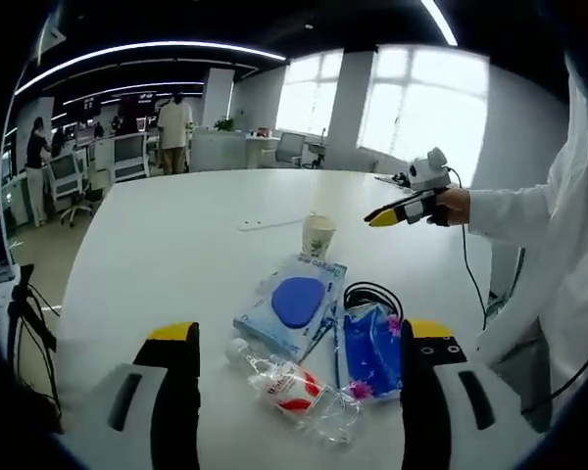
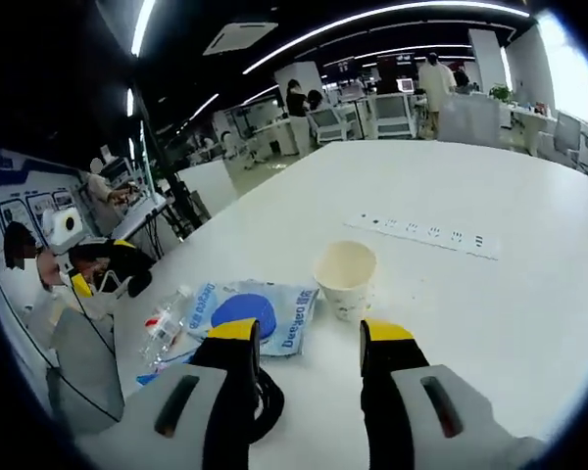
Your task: Arrange the tabletop items into an orderly group along one side of the table until the central work area is clear of visible clutter.
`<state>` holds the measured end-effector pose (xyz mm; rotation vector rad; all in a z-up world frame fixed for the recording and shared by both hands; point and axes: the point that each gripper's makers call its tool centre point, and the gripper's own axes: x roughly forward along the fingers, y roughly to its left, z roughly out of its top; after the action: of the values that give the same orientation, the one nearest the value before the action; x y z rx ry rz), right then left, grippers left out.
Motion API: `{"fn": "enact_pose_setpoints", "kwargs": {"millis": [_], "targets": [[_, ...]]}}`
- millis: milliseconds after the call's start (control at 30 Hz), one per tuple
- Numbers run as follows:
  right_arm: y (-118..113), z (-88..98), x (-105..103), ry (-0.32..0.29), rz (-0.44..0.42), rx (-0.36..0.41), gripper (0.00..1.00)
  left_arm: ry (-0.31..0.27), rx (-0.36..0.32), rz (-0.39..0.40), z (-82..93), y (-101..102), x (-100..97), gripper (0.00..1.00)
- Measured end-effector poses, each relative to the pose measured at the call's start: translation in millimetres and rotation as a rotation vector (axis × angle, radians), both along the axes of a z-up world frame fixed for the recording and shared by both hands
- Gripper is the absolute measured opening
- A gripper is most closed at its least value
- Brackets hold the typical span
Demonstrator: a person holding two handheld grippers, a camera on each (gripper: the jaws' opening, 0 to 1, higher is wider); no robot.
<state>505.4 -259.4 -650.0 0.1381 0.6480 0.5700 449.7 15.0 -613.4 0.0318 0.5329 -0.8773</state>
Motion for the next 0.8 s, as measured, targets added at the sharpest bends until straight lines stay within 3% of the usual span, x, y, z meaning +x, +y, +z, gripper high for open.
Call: {"fn": "enact_pose_setpoints", "kwargs": {"millis": [300,800], "targets": [[0,-13.7,-9,0.035,-0.031,0.037,0.38,0.028,-0.003,-0.009,-4.6,-7,21.7,0.85],[8,-31.0,-6,0.078,-0.059,0.097,0.37,0.139,-0.043,0.022,-25.8,-21,61.5,0.79]]}}
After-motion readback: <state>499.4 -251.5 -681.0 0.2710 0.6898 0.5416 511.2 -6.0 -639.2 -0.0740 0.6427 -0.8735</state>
